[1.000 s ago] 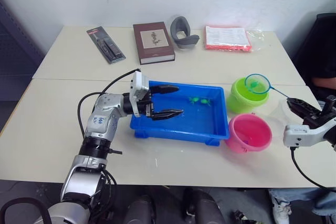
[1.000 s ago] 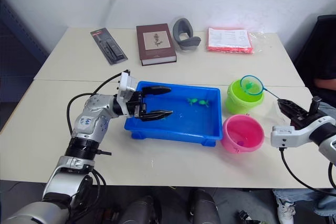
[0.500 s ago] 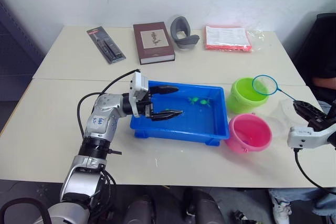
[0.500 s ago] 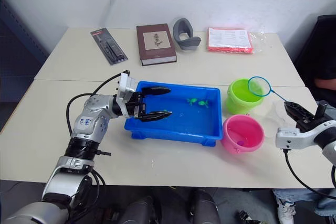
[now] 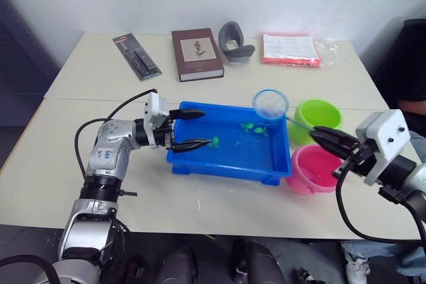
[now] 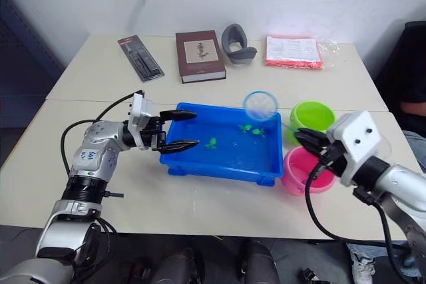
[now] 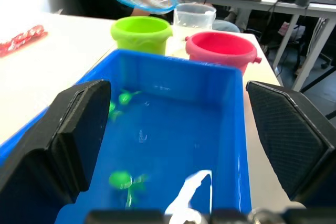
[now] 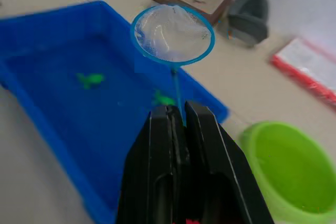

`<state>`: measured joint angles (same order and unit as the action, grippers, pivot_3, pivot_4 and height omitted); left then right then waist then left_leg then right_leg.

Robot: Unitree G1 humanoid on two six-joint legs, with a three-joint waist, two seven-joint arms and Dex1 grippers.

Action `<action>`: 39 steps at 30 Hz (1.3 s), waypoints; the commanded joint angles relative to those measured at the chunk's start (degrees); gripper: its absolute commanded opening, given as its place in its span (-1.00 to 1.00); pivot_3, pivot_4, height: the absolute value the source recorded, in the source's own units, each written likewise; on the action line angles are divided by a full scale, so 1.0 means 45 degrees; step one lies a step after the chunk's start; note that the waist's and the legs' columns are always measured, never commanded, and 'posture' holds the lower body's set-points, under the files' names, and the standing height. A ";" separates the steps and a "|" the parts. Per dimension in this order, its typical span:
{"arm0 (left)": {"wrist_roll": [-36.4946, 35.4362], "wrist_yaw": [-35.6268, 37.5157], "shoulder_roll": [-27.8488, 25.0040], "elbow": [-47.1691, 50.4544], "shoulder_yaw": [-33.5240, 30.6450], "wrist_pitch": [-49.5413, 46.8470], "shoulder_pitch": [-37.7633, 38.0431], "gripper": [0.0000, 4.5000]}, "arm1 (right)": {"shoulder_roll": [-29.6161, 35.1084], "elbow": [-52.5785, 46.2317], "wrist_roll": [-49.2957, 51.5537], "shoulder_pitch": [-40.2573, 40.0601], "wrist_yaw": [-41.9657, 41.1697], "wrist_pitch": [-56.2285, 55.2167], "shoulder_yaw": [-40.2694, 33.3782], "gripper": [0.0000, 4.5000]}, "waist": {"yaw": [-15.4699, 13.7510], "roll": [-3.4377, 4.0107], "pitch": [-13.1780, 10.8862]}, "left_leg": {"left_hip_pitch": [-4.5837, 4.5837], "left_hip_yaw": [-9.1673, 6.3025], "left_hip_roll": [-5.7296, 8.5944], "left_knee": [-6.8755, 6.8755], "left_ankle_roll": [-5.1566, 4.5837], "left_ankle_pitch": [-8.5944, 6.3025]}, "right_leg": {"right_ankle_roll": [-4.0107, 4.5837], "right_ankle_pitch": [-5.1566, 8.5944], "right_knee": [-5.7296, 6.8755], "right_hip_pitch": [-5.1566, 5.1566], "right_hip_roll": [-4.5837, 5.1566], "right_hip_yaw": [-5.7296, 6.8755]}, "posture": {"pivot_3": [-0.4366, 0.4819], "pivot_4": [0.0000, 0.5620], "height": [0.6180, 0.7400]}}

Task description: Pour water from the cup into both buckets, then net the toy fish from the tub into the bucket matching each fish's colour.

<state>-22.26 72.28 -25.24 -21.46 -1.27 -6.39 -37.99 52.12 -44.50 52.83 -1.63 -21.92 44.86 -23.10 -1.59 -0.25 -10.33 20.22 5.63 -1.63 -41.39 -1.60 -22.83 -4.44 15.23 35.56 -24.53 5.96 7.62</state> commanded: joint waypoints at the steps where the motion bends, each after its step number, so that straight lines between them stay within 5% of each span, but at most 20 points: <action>1: -0.0138 0.0112 -0.0146 0.0070 -0.0184 0.0216 -0.0187 0.97 | 0.0431 0.0006 0.3381 0.1029 0.2936 0.3045 0.0953 -1.00 | 0.0028 0.0001 0.0000 | 0.0003 -0.0003 0.0004 0.0000 -0.0001 -0.0001 | 0.0000 0.0000 -0.0001 0.0000 0.0019 0.0003 | -0.05 -0.47 1.00; 16: 0.0058 0.0464 -0.0727 -0.0623 -0.0160 0.0730 -0.0450 0.97 | 0.1226 0.3372 0.7518 0.4828 0.8252 0.6475 0.4241 -1.00 | 0.0054 0.0000 0.0000 | 0.0021 0.0010 0.0044 0.0008 -0.0028 0.0014 | -0.0011 -0.0006 0.0000 -0.0008 0.0063 0.0045 | -0.05 -0.47 1.00; 27: -0.0010 0.0307 -0.0709 -0.0170 -0.0138 0.0582 -0.0210 0.97 | 0.0084 0.3622 0.2858 0.5263 0.7781 0.5485 0.4971 -1.00 | 0.0027 0.0000 0.0000 | 0.0029 0.0011 0.0046 0.0012 -0.0028 0.0014 | -0.0016 -0.0008 -0.0008 -0.0012 0.0064 0.0046 | -0.05 -0.47 1.00; 39: -0.0060 0.0454 -0.0628 -0.0416 -0.0191 0.0749 -0.0241 0.97 | -0.0234 0.2062 -0.0478 0.3805 0.5815 0.3937 0.4555 -1.00 | 0.0013 0.0000 0.0000 | 0.0045 -0.0006 0.0072 0.0016 -0.0043 0.0022 | -0.0036 -0.0020 -0.0028 -0.0010 0.0075 0.0054 | -0.05 -0.47 1.00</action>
<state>-21.83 73.96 -27.88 -23.71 -1.25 -3.90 -39.00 50.68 -32.49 53.08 16.63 5.22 63.58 -0.35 -1.53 -0.25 -10.33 20.42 5.60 -1.31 -41.31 -1.79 -22.73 -4.61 15.14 35.43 -24.58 6.29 7.86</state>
